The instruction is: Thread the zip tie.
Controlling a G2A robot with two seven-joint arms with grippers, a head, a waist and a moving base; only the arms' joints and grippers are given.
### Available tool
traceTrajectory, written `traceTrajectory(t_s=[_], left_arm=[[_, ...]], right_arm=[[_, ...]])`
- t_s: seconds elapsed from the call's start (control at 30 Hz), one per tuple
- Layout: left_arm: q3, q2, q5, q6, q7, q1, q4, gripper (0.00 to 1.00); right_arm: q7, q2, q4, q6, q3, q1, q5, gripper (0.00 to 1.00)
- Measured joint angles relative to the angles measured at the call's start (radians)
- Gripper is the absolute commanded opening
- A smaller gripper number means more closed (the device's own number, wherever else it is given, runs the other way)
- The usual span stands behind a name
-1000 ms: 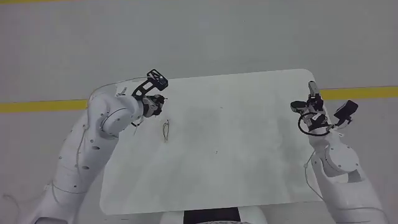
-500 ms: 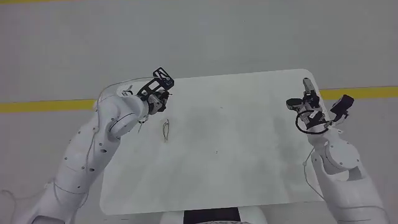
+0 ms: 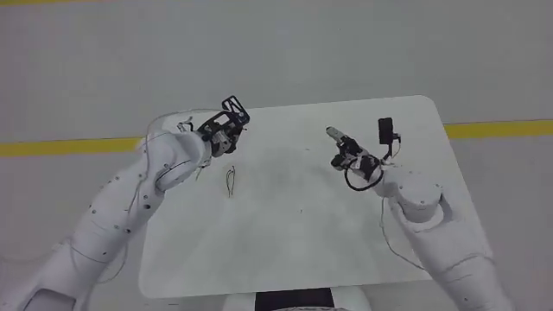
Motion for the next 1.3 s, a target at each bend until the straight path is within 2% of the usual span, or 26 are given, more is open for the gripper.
traceTrajectory(t_s=[0.07,0.37,0.47,0.6,0.73,0.87,1.1,1.2,1.3], left_arm=[[0.008,0.007,-0.002,0.0,0.004,-0.006,-0.001,0.0],[0.008,0.006,0.0,0.001,0.006,-0.004,0.0,0.0],[0.027,0.004,0.039,0.0,0.035,-0.002,0.008,0.0],[0.078,-0.002,0.079,0.0,0.085,-0.025,0.018,0.0],[0.13,-0.004,0.1,0.0,0.148,-0.057,0.05,0.0],[0.157,-0.004,0.086,0.0,0.167,-0.079,0.075,0.0],[0.157,-0.004,0.088,0.0,0.165,-0.082,0.076,0.0],[0.158,-0.004,0.107,0.006,0.182,-0.074,0.08,0.0],[0.154,-0.003,0.128,0.003,0.207,-0.061,0.072,0.0]], right_arm=[[0.006,0.0,0.018,0.0,-0.024,0.016,-0.012,1.0],[0.006,0.0,0.016,-0.001,-0.023,0.015,-0.01,1.0],[0.073,-0.003,0.018,-0.004,-0.034,0.024,0.044,1.0],[0.212,-0.01,0.083,0.001,-0.084,0.091,0.136,1.0],[0.325,-0.023,0.19,0.0,-0.177,0.198,0.21,1.0],[0.352,-0.034,0.278,0.0,-0.243,0.28,0.265,1.0],[0.349,-0.034,0.279,0.0,-0.243,0.281,0.266,1.0],[0.334,-0.038,0.288,-0.015,-0.251,0.276,0.277,1.0],[0.345,-0.047,0.325,-0.025,-0.267,0.302,0.308,1.0]])
